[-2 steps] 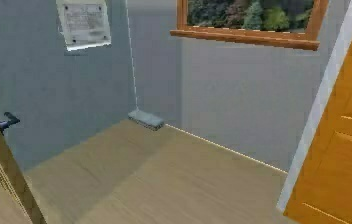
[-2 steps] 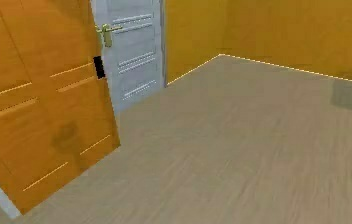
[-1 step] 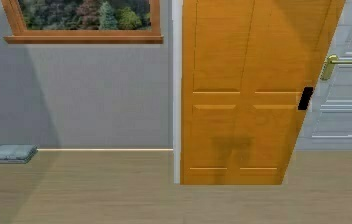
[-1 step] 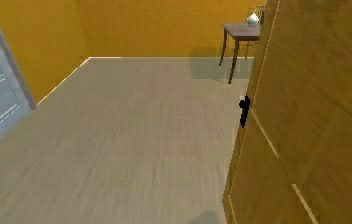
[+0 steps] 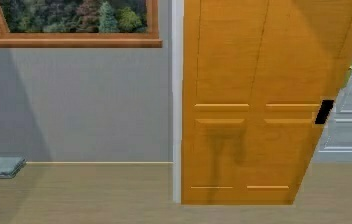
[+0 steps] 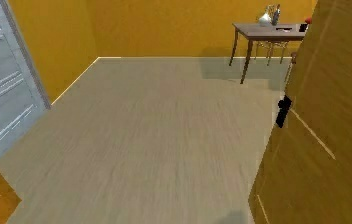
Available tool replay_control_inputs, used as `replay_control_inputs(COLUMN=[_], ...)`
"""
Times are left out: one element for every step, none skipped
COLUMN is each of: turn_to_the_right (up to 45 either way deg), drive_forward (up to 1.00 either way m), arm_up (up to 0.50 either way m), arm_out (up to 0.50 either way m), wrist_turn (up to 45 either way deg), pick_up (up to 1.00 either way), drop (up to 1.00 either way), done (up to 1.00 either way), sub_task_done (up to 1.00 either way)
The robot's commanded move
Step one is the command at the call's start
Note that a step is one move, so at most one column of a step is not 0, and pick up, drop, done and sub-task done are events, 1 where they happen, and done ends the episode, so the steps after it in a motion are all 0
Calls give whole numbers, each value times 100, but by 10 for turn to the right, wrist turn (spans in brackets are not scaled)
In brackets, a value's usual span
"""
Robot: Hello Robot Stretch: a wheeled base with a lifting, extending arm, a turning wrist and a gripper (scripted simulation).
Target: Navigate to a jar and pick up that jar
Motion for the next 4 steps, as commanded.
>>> replay_control_inputs(turn_to_the_right=[450,420,0,60], drive_forward=[0,0,100,0], arm_up=[0,0,0,0], arm_out=[0,0,0,0], wrist_turn=[0,0,0,0], pick_up=[0,0,0,0], drop=[0,0,0,0], done=[0,0,0,0], sub_task_done=[0,0,0,0])
